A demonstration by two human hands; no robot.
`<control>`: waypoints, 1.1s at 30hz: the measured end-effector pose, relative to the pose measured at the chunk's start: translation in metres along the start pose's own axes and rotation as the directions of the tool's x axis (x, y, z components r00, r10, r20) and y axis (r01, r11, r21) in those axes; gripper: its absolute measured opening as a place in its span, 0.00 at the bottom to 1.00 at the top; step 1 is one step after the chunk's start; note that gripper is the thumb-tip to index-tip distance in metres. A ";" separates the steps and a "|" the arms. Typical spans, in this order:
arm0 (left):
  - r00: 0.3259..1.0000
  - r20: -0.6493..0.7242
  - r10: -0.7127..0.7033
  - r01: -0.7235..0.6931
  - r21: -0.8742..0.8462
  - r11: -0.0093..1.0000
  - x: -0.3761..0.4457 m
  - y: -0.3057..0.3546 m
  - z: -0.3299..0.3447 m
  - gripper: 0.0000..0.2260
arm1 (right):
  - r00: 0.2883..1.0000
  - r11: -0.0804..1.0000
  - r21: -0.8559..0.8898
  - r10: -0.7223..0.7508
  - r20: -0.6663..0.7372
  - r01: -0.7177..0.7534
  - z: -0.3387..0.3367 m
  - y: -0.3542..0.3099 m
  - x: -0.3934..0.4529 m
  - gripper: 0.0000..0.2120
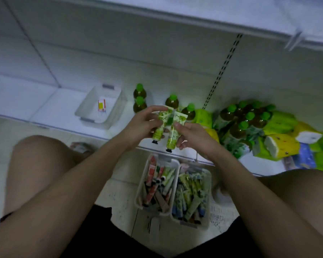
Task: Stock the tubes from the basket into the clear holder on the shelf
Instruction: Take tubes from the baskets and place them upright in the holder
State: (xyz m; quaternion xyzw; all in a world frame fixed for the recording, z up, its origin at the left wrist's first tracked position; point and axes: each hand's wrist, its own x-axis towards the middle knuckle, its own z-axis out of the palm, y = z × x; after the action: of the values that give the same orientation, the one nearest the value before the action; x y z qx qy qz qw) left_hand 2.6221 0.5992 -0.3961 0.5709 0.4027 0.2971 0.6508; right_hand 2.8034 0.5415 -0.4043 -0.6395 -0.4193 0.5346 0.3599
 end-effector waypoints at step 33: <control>0.844 0.035 0.535 -0.523 0.276 0.806 0.012 0.361 -0.014 0.12 | 0.714 0.593 -0.675 -0.686 -0.139 0.439 -0.132 -0.351 -0.075 0.04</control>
State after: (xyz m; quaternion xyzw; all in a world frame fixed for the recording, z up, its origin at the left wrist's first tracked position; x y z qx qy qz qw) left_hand 2.6426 0.6781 -0.0441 0.7385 0.2795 0.4200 0.4474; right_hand 2.8742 0.6074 -0.0343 -0.6397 -0.6690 0.0915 0.3672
